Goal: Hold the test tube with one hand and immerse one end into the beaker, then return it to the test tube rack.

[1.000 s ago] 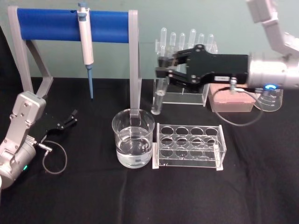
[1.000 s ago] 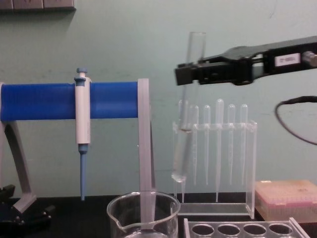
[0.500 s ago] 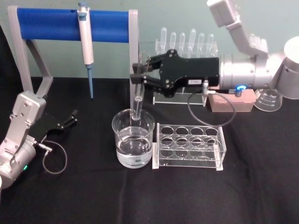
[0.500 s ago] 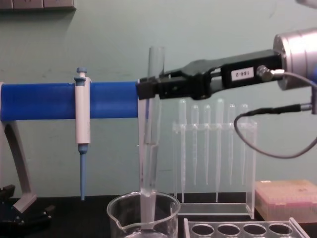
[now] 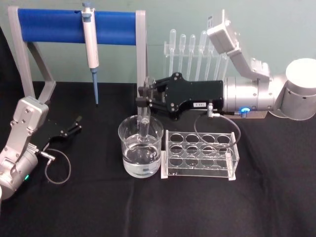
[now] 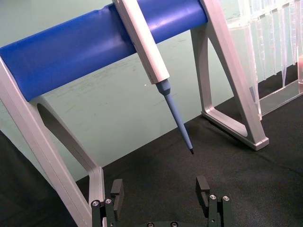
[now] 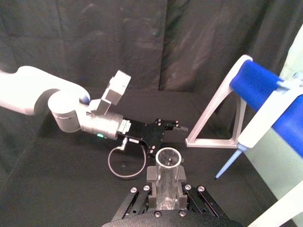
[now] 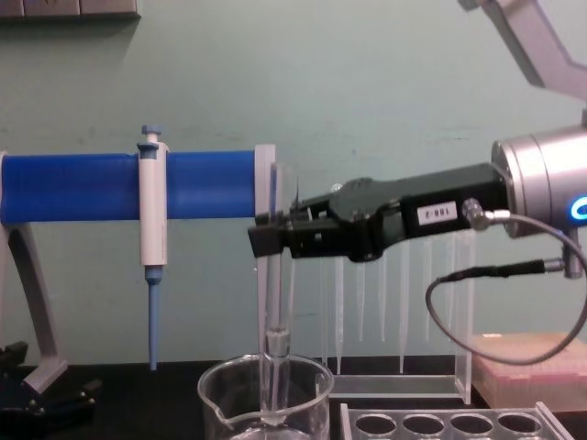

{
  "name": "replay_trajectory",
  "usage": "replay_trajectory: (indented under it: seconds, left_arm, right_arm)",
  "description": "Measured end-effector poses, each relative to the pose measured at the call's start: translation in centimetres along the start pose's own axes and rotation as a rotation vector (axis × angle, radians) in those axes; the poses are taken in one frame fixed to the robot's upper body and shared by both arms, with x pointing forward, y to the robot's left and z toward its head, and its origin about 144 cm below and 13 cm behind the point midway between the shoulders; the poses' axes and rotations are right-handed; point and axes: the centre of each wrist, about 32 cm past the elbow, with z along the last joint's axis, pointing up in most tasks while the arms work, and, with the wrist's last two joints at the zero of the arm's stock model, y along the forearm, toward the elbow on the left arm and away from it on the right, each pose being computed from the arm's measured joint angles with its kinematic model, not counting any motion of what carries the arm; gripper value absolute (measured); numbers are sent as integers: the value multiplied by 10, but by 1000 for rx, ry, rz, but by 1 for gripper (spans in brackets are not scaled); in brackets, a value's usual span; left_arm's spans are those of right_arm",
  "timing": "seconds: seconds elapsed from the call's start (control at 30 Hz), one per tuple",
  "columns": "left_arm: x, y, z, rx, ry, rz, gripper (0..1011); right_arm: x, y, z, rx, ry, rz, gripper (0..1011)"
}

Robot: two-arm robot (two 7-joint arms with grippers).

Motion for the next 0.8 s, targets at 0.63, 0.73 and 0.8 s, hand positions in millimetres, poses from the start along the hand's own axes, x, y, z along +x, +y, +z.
replay_trajectory:
  seconds: [0.63, 0.73, 0.8]
  left_arm:
    - [0, 0, 0, 0, 0, 0, 1000]
    - [0, 0, 0, 0, 0, 0, 1000]
    - [0, 0, 0, 0, 0, 0, 1000]
  right_arm:
    - [-10, 6, -27, -23, -4, 16, 226]
    - [-11, 5, -31, -23, -1, 13, 226]
    - [-12, 5, -34, -21, 0, 8, 226]
